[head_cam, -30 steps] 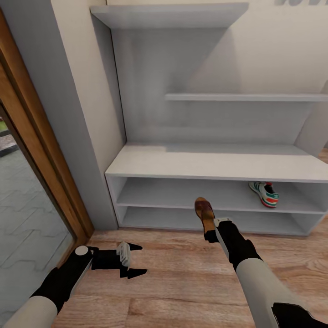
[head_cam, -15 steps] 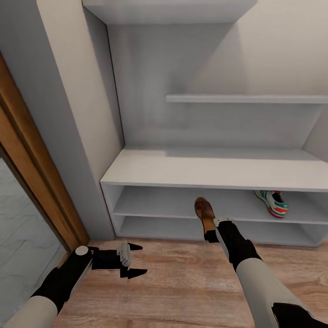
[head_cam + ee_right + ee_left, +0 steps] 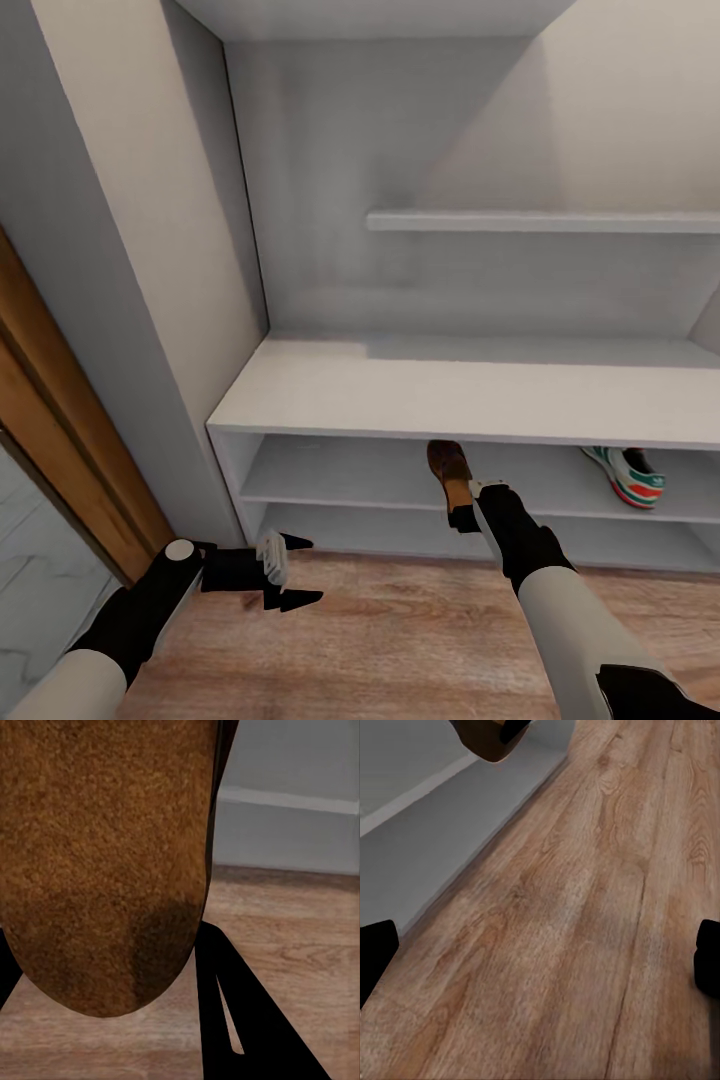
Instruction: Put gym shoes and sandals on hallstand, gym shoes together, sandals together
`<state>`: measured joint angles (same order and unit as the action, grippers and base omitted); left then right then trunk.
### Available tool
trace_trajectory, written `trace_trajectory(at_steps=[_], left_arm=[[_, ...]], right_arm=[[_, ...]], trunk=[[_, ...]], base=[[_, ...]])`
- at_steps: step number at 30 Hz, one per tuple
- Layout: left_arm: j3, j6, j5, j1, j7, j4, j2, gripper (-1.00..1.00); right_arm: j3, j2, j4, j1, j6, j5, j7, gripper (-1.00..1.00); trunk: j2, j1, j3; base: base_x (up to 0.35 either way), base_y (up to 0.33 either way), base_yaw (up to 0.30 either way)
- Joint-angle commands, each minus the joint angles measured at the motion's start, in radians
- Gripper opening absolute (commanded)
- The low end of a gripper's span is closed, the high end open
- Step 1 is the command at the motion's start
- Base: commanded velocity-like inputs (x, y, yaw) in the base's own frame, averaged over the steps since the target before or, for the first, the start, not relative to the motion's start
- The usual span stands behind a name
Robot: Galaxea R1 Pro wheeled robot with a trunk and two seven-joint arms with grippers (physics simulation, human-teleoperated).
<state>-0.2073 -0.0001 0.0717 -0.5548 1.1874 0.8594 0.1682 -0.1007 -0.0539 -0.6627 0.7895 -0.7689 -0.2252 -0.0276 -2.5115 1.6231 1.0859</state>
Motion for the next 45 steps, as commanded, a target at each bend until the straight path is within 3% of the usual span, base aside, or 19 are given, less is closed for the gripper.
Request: trace_trajectory(at_steps=[1, 36, 45], left_arm=[[-0.001, 0.000, 0.003, 0.000, 0.001, 0.001, 0.001, 1.00], [-0.003, 0.002, 0.000, 0.000, 0.001, 0.003, 0.001, 1.00], [-0.003, 0.002, 0.000, 0.000, 0.001, 0.003, 0.001, 1.00]], right_arm=[[-0.004, -0.001, -0.001, 0.000, -0.004, -0.003, -0.002, -1.00], [-0.006, -0.001, 0.000, 0.000, 0.005, 0.002, -0.002, -1.00], [-0.008, 0.000, 0.002, 0.000, 0.150, 0.005, -0.002, -1.00]], trunk=[[0.000, 0.000, 0.001], [0.000, 0.000, 0.001], [0.000, 0.000, 0.001]], base=[[0.044, 0.008, 0.000], [0.042, 0.015, 0.000], [0.000, 0.000, 0.000]])
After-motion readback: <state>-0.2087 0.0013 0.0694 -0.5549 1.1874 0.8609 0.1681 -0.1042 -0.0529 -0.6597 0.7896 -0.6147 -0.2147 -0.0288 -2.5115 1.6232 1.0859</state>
